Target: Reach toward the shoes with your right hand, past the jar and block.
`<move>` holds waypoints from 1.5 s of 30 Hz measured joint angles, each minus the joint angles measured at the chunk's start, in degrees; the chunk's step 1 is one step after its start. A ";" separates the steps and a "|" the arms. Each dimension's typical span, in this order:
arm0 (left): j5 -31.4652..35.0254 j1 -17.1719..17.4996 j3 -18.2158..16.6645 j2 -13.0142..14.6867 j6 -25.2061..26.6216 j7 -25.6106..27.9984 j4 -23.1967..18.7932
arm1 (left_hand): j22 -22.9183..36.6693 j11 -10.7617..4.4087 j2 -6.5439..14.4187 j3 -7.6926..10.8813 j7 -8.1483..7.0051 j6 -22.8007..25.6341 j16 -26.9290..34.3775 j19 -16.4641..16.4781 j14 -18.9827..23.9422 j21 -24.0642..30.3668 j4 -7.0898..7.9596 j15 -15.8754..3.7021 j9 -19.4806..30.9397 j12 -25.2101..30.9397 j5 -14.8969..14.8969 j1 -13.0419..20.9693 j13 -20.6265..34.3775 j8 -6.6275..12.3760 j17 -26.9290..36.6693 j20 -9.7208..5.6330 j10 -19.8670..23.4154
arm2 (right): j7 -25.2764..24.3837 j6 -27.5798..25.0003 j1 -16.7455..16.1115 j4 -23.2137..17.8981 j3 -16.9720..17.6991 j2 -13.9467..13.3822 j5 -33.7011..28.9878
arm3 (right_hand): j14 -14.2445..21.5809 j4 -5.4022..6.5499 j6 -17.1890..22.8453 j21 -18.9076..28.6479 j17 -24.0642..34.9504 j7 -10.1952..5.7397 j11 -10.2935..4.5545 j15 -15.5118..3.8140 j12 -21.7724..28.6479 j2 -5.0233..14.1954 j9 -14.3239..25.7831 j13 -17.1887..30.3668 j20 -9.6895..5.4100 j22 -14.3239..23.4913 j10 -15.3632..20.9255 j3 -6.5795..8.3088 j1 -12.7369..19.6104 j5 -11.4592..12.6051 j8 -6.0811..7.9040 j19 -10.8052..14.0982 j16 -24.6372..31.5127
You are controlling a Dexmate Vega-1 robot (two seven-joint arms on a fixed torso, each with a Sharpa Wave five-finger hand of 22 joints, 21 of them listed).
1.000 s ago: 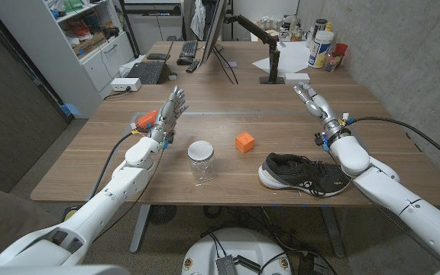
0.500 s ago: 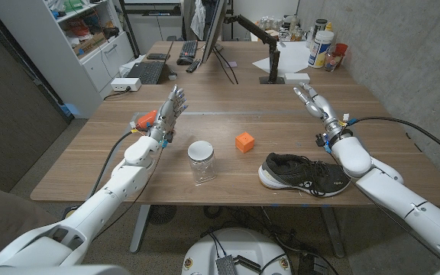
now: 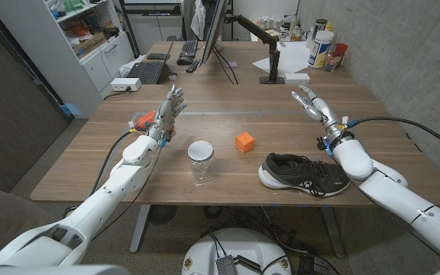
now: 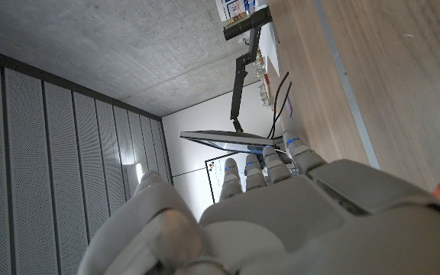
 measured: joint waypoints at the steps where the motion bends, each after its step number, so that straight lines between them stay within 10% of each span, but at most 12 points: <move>1: -0.01 0.05 -0.01 0.02 0.00 0.00 -0.06 | 0.00 0.00 0.00 0.00 0.00 0.00 0.00 0.00 0.00 0.00 0.00 0.00 0.00 0.00 0.00 0.00 0.00 0.00 0.00 0.00 0.00 | -0.17 -0.30 -0.12 -0.14 0.04 -0.09 -0.40 | -0.04 0.00 0.00 0.00 0.00 0.00 0.00 -0.04 0.00 0.00 0.00 0.00 0.00 0.00 0.00 0.00 0.00 0.00 0.00 0.00 0.00; 45: 0.79 1.31 -0.01 0.25 -0.53 1.30 -1.49 | 0.00 0.00 0.00 0.00 0.00 0.00 0.00 0.00 0.00 0.00 0.00 0.00 0.00 0.00 0.00 0.00 0.00 0.00 0.00 0.00 0.00 | -3.73 -7.30 -10.02 -11.02 4.27 -4.60 -11.80 | -1.12 -0.24 0.00 0.00 0.00 0.00 -0.19 -0.31 0.00 0.00 0.00 0.00 0.30 0.00 -1.23 0.24 0.00 -0.23 0.00 -0.93 0.00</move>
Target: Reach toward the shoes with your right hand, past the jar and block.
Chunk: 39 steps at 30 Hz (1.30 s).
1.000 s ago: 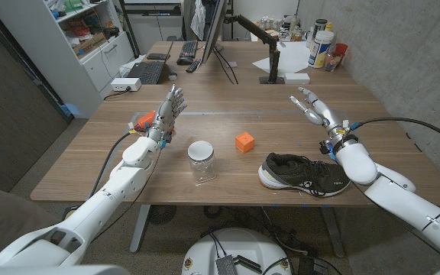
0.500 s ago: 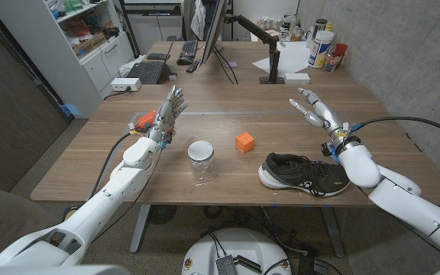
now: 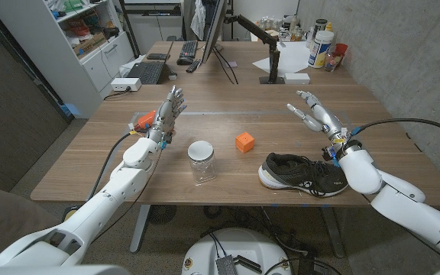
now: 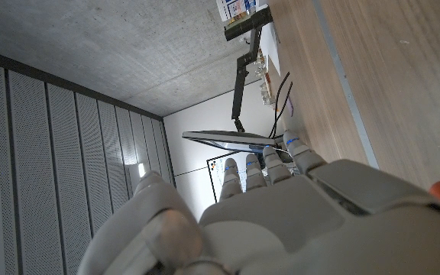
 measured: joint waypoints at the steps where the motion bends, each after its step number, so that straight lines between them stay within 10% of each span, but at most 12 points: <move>1: 0.00 0.03 0.00 0.01 0.00 0.00 0.00 | 0.00 0.00 0.00 0.00 0.00 0.00 0.00 0.00 0.00 0.00 0.00 0.00 0.00 0.00 0.00 0.00 0.00 0.00 0.00 0.00 0.00 | -0.07 -0.22 -0.35 -0.32 0.13 -0.07 -0.32 | 0.00 0.00 0.00 0.00 0.00 0.00 0.00 0.00 0.00 0.00 0.00 0.00 0.00 0.00 0.00 0.00 0.00 0.00 0.00 0.00 0.00; 39: 0.29 -0.48 0.32 -0.24 0.24 0.23 0.54 | 0.00 0.00 0.00 0.00 -0.31 0.31 0.00 0.00 0.00 0.00 0.00 0.00 0.00 0.00 0.00 0.00 0.00 0.00 0.00 0.00 0.00 | -1.47 -9.42 -6.70 -6.49 0.36 -1.62 -10.87 | 0.01 -0.23 0.00 0.00 0.00 0.00 -0.02 0.00 0.00 0.23 0.00 0.00 0.00 0.00 0.02 0.23 0.23 0.00 0.00 0.01 0.25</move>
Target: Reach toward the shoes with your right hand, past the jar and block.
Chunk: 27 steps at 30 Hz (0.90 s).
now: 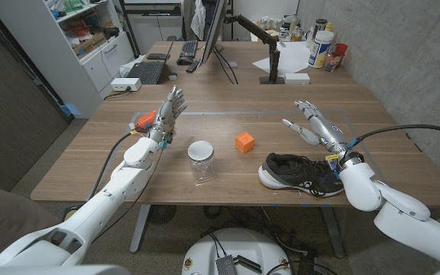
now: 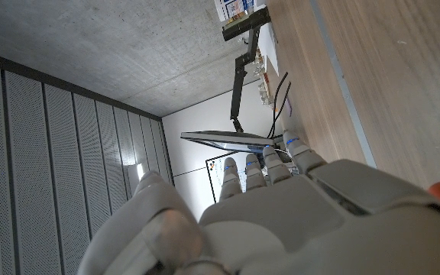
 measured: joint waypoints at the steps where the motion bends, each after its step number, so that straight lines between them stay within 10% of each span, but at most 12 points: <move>1: 0.03 -0.01 0.01 -0.01 0.03 -0.01 0.01 | 0.00 0.00 0.00 0.00 0.00 0.00 0.00 0.00 0.00 0.00 0.00 0.00 0.00 0.00 0.00 0.00 0.00 0.00 0.00 0.00 0.00 | 0.00 -0.31 -0.31 -0.24 0.05 -0.01 -0.14 | 0.00 0.00 0.00 0.00 0.00 0.00 0.00 0.00 0.00 0.00 0.00 0.00 0.00 0.00 0.00 0.00 0.00 0.00 0.00 0.00 0.00; 27: 0.83 0.30 0.35 0.09 0.67 1.13 -1.21 | 0.00 0.00 0.00 0.00 0.00 -0.01 0.00 -0.24 0.00 0.00 -0.50 0.00 0.00 0.00 0.00 0.00 0.00 0.00 0.00 0.24 0.00 | 0.80 -2.54 -5.29 -3.15 1.64 -1.70 -2.50 | -0.63 -0.24 -1.24 0.00 0.00 -0.42 0.00 -0.01 0.00 0.00 0.00 0.00 -0.21 0.00 -0.42 0.24 0.00 -0.23 -0.33 -0.21 0.00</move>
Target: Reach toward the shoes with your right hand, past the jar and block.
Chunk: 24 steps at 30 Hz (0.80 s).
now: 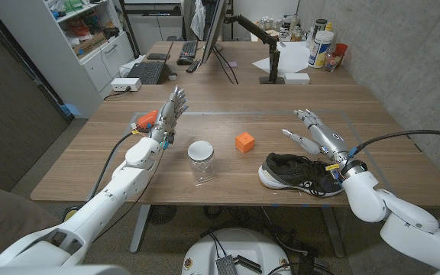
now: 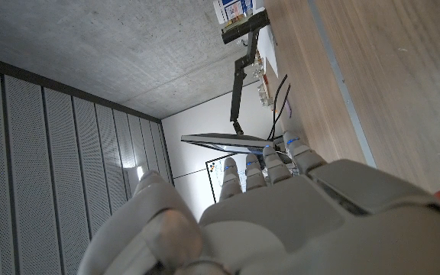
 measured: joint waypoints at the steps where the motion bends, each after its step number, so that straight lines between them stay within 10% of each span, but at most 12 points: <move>1: 0.03 0.06 0.01 0.00 0.11 0.10 -0.08 | 0.00 0.00 0.00 0.00 0.00 0.00 0.00 0.00 0.00 0.00 0.00 0.00 0.00 0.00 0.00 0.00 0.00 0.00 0.00 0.00 0.00 | 0.07 -0.13 -0.18 -0.14 0.06 -0.04 -0.10 | 0.00 0.00 0.00 0.00 0.00 0.00 0.00 0.00 0.00 0.00 0.00 0.00 0.00 0.00 0.00 0.00 0.00 0.00 -0.02 0.00 0.00; 24: 0.04 0.24 0.03 -0.45 -0.23 0.52 0.35 | 0.00 0.00 0.00 0.00 0.00 0.00 0.00 0.02 0.00 0.00 0.01 0.00 0.00 0.00 0.00 0.00 0.00 0.00 0.00 -0.02 0.00 | 2.08 -2.23 -3.50 -2.99 1.24 -0.77 -1.56 | 0.01 -0.24 -0.09 0.00 0.00 -0.10 0.00 0.00 0.00 0.30 0.00 0.00 0.00 0.00 0.01 0.24 0.30 0.00 -0.02 0.01 0.00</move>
